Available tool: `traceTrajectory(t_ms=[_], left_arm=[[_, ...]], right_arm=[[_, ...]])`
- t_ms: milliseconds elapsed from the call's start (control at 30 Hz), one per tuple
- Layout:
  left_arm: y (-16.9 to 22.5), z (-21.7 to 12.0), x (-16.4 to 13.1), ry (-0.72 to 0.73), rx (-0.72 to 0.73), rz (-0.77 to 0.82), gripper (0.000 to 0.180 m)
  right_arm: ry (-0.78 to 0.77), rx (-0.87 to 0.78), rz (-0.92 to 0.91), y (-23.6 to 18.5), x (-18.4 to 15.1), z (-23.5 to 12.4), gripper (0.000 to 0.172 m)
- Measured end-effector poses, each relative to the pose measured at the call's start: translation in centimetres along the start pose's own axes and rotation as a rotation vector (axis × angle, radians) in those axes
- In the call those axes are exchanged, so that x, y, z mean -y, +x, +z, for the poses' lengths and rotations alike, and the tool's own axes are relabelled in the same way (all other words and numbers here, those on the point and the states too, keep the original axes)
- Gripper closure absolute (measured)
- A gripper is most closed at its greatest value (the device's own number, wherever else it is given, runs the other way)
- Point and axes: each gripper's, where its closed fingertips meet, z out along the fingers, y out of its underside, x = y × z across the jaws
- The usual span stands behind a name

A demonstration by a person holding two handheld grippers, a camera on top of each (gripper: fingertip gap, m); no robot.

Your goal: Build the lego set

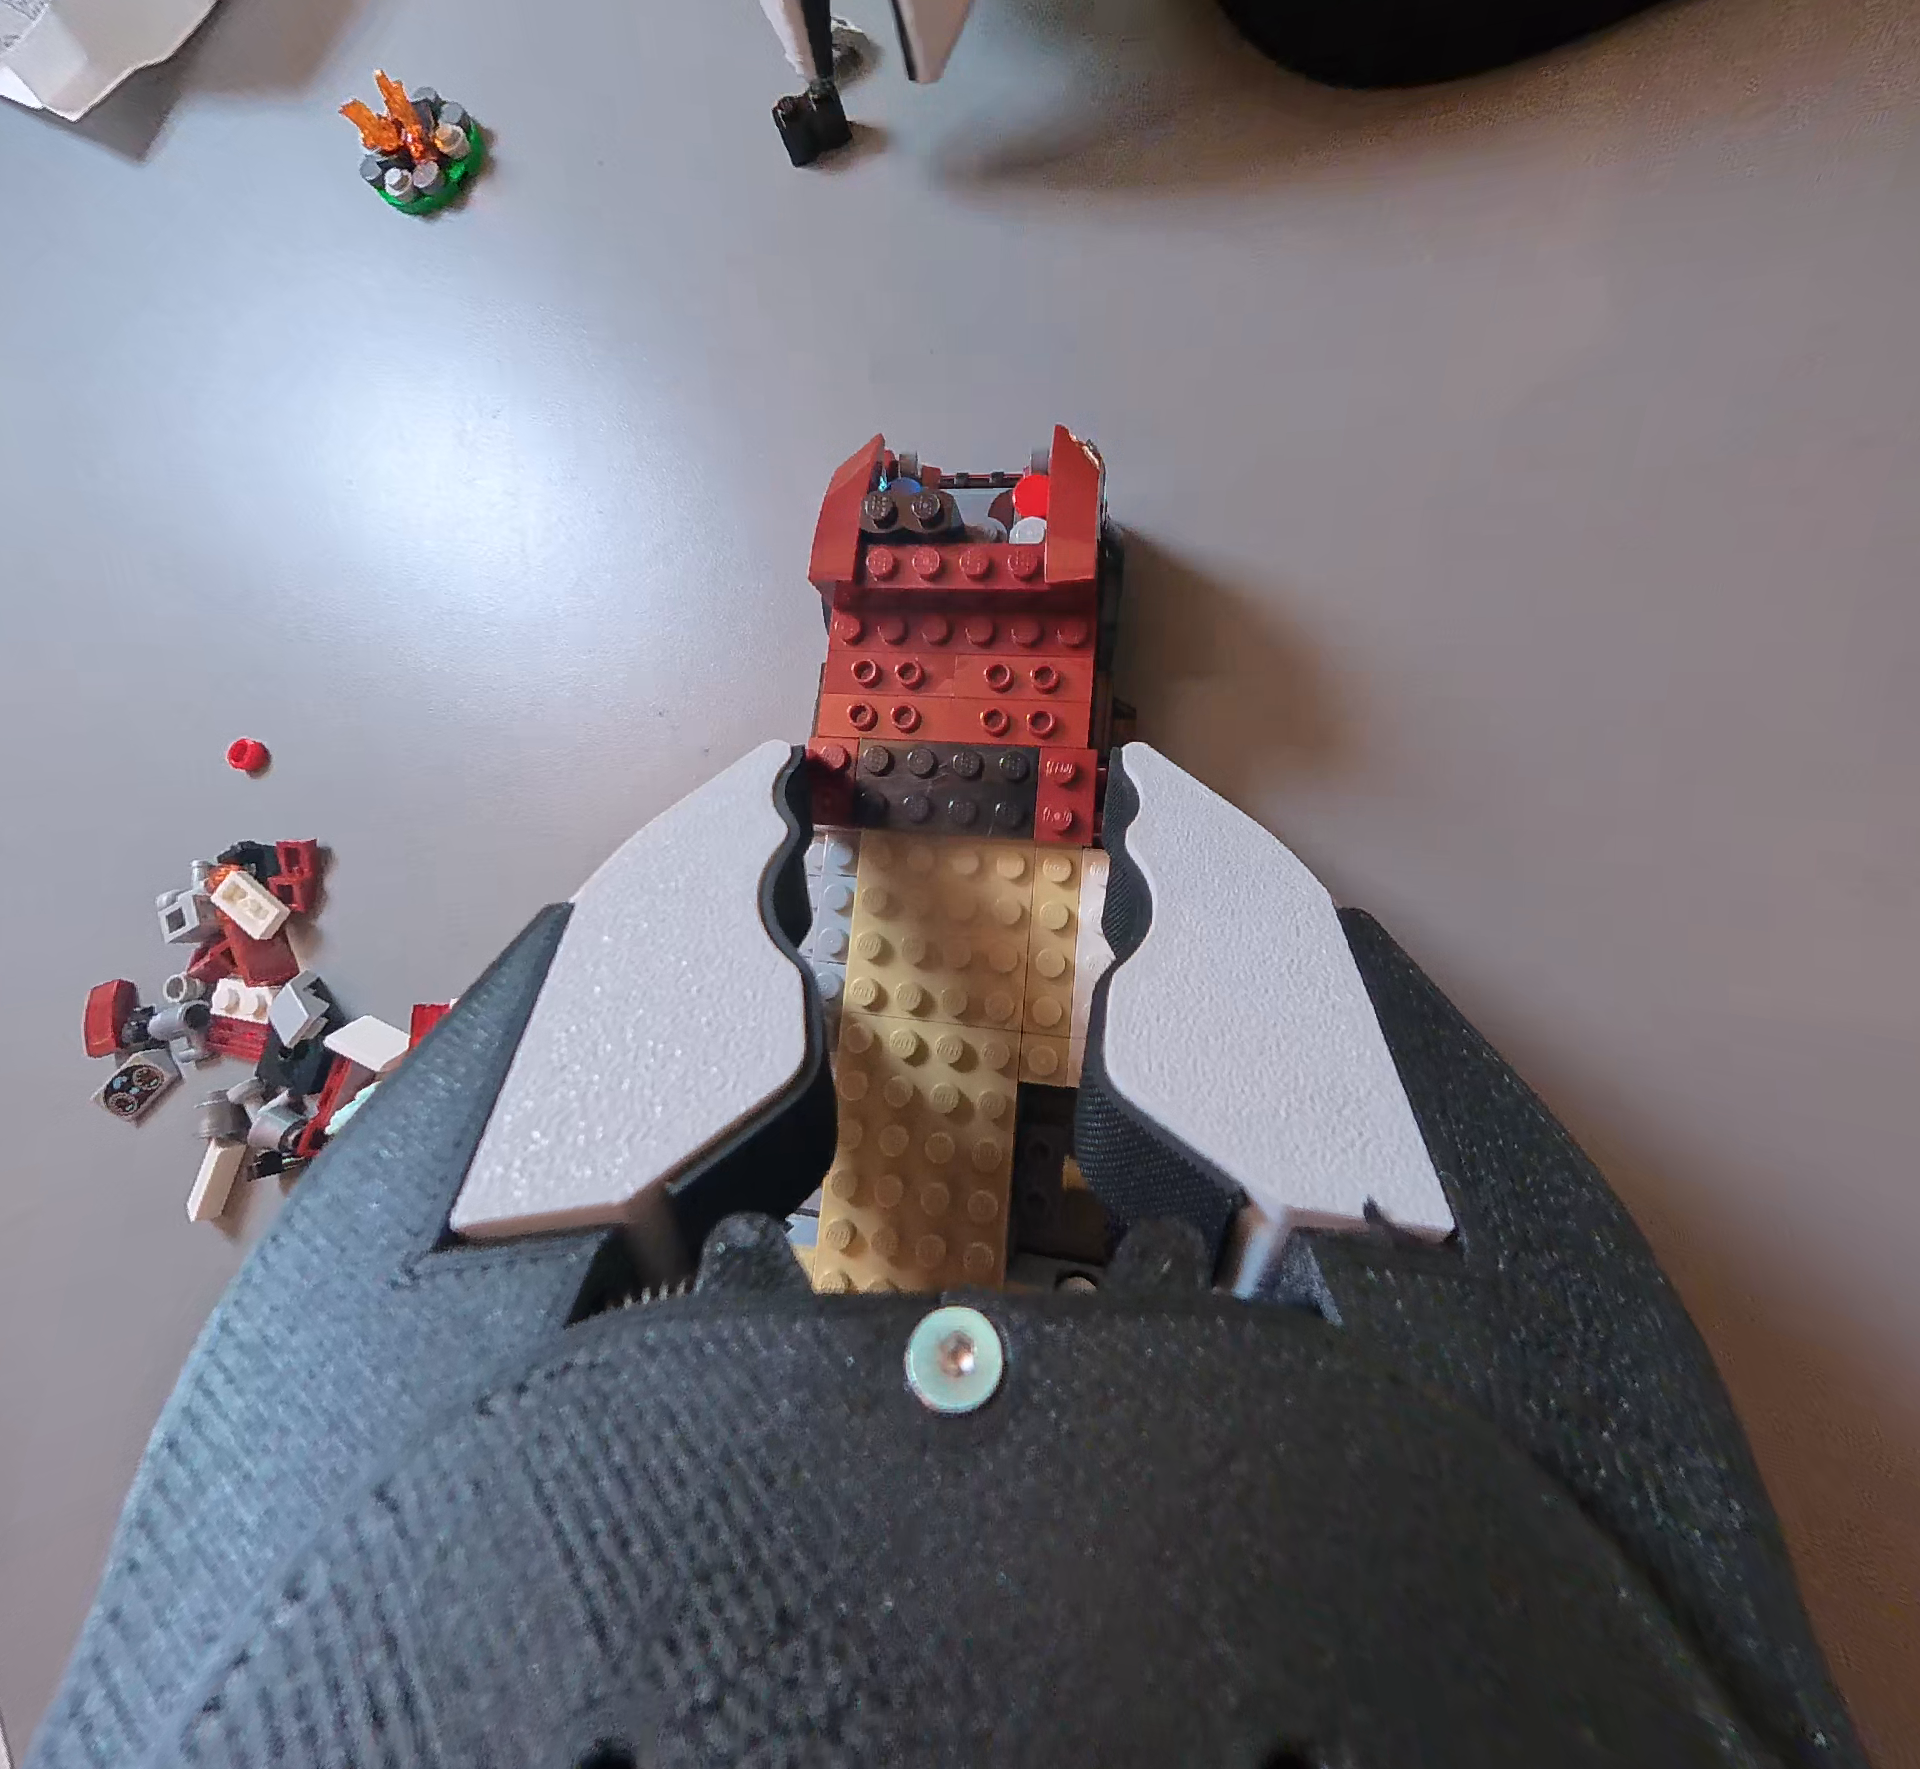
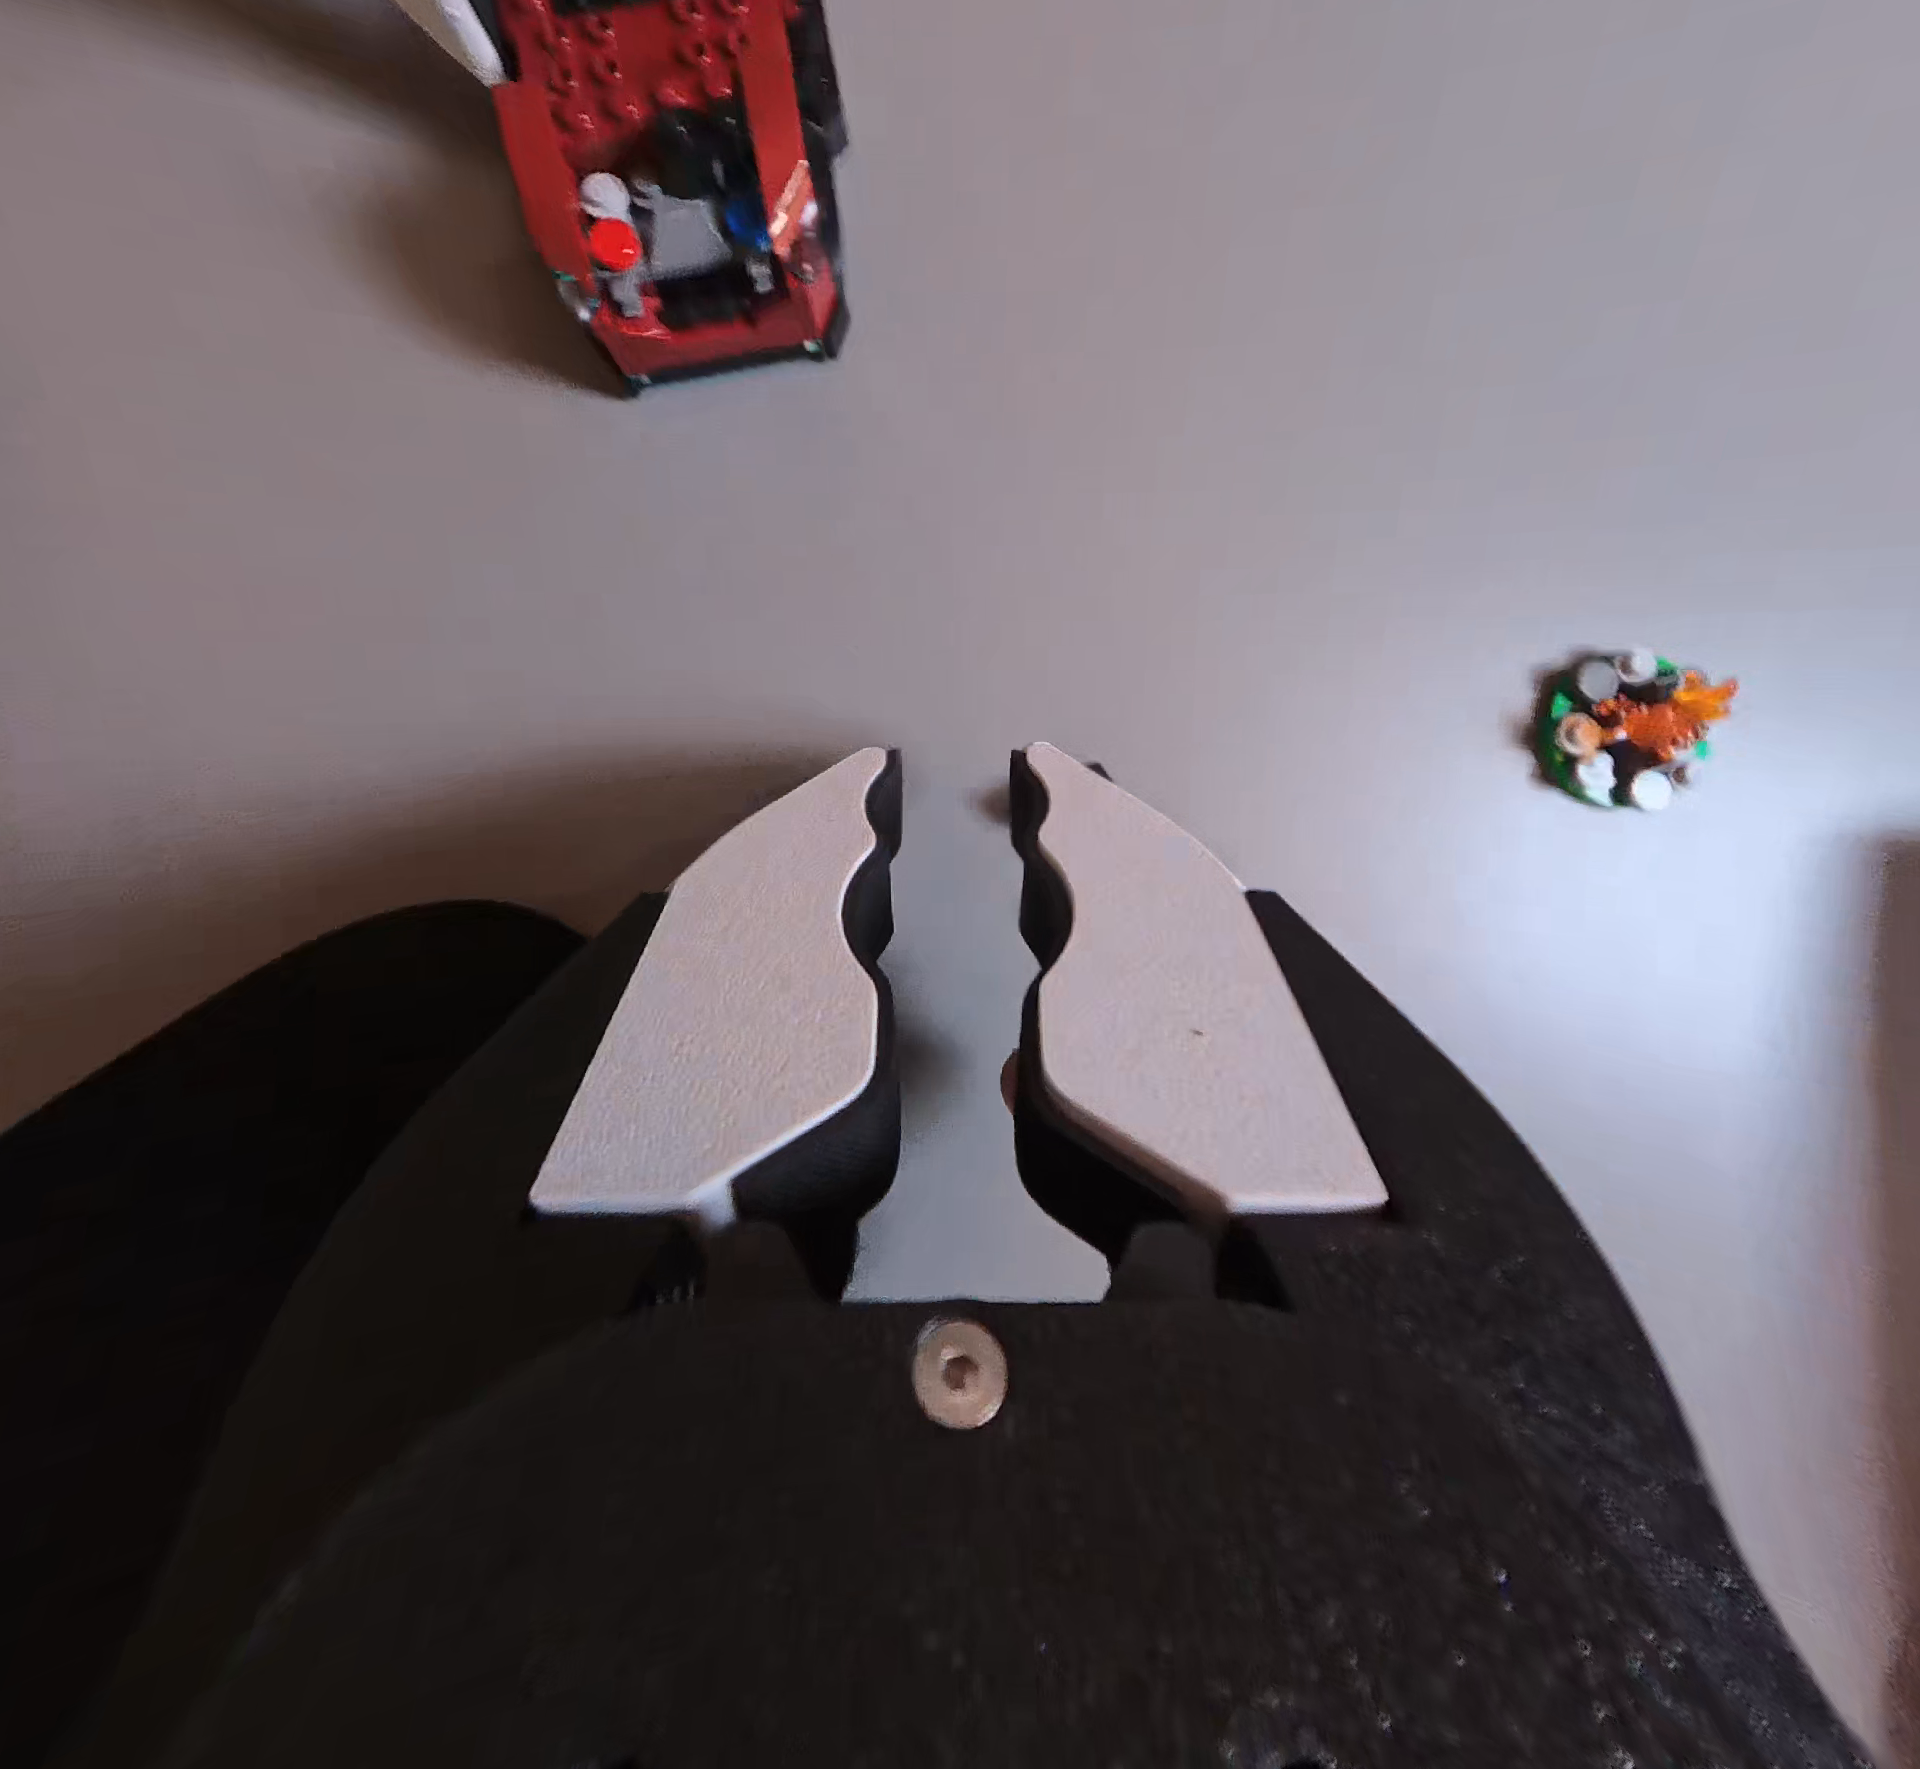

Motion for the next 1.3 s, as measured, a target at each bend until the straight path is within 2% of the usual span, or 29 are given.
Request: traceTrajectory(t_ms=[100,233,667,1100,1167,1300], left_arm=[[0.0,0.0,0.0,0.000,0.002,-0.003,0.126],[0.0,0.0,0.0,-0.002,0.002,-0.004,0.126],[0.0,0.0,0.0,0.003,-0.004,-0.004,0.126],[0.0,0.0,0.0,0.005,-0.004,-0.003,0.126],[0.0,0.0,0.0,0.003,-0.001,-0.003,0.126],[-0.1,0.2,0.2,0.001,0.023,-0.023,0.126]], right_arm=[[0.006,-0.029,0.008,1.4,-0.7,-0.1,0.155],[-0.040,-0.003,-0.068,2.0,-1.2,0.2,0.155],[-0.143,0.133,-0.219,2.0,-1.2,0.5,0.155],[-0.176,0.147,-0.269,1.8,-1.1,0.8,0.155],[-0.138,0.149,-0.253,1.4,-0.3,0.7,0.155],[0.012,0.104,-0.188,-0.2,4.2,0.0,0.155]])
